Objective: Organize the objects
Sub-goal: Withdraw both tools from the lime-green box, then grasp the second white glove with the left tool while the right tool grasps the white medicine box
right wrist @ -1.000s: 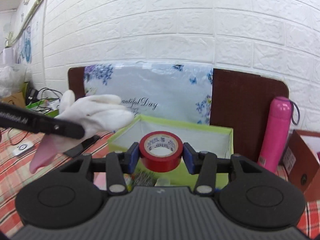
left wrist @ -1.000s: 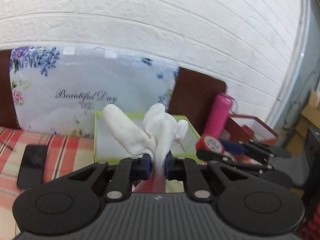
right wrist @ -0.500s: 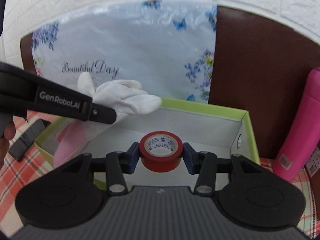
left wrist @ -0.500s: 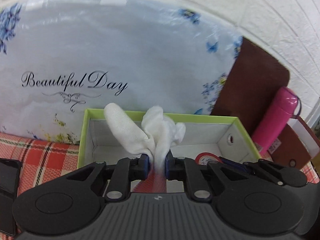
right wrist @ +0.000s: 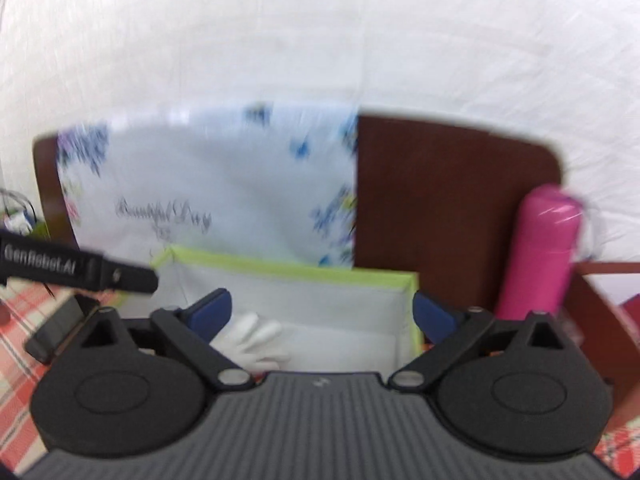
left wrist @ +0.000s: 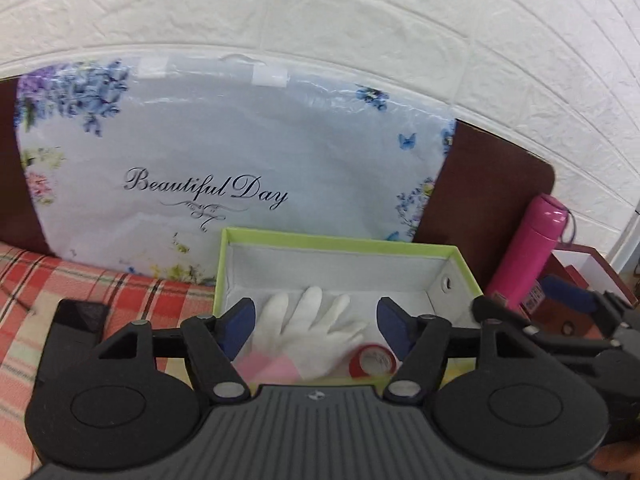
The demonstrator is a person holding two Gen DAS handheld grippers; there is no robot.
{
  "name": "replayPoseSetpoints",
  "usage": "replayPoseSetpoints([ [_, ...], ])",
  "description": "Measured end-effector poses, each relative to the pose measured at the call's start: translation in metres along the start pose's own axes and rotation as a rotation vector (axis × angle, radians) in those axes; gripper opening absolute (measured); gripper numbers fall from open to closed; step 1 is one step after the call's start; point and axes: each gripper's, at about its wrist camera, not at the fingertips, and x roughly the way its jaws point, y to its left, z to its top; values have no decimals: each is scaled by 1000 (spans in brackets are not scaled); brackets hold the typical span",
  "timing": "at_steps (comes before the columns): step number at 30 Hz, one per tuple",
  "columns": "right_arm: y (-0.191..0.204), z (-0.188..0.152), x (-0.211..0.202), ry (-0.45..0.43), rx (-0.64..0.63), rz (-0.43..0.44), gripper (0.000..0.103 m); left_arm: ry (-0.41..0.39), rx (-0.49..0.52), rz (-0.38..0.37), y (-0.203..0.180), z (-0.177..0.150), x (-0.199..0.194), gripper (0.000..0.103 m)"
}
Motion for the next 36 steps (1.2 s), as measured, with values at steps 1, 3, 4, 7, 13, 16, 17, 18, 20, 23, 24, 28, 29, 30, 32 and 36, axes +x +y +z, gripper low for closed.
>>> replayPoseSetpoints([
  [1, -1, -1, -15, -15, 17, 5, 103, -9, 2, -9, -4, -7, -10, 70],
  [3, -4, -5, -40, -28, 38, 29, 103, -23, 9, -26, -11, -22, -28, 70],
  [4, -5, -7, -55, -33, 40, 38, 103, -29, 16, -28, -15, -31, -36, 70],
  [7, -4, -24, -90, -54, 45, 42, 103, -59, 23, -13, -22, -57, -60, 71],
  [13, -7, -61, -145, -44, 85, 28, 103, -7, -12, 1, -21, -114, -80, 71],
  [16, -6, -86, -157, -13, 116, 19, 103, 9, -20, 16, -19, -139, -84, 71],
  [17, -5, -94, -159, 0, 117, 7, 103, 20, -31, 22, -16, -146, -84, 71],
  [18, -4, -102, -162, 13, 113, -4, 103, 33, -44, 26, -13, -152, -83, 71],
  [20, 1, -117, -165, 42, 101, -12, 103, 53, -69, 31, -6, -161, -81, 71],
  [23, 5, -134, -167, 85, 111, -13, 101, 41, -104, 45, 5, -163, -76, 71],
  [24, 6, -138, -167, 98, 119, -11, 101, 32, -112, 45, 7, -161, -73, 71],
  [28, 8, -143, -169, 110, 95, -31, 99, 23, -114, 13, 13, -153, -57, 71],
  [29, 7, -143, -169, 111, 92, -42, 99, 29, -114, 6, 14, -152, -52, 71],
  [30, 6, -143, -168, 114, 96, -50, 99, 37, -121, 2, 16, -150, -46, 71],
  [32, 3, -144, -167, 126, 105, -60, 98, 55, -158, -8, 19, -147, -34, 71],
  [36, 0, -148, -163, 150, 94, -93, 98, 72, -214, -55, 23, -139, -16, 62],
])
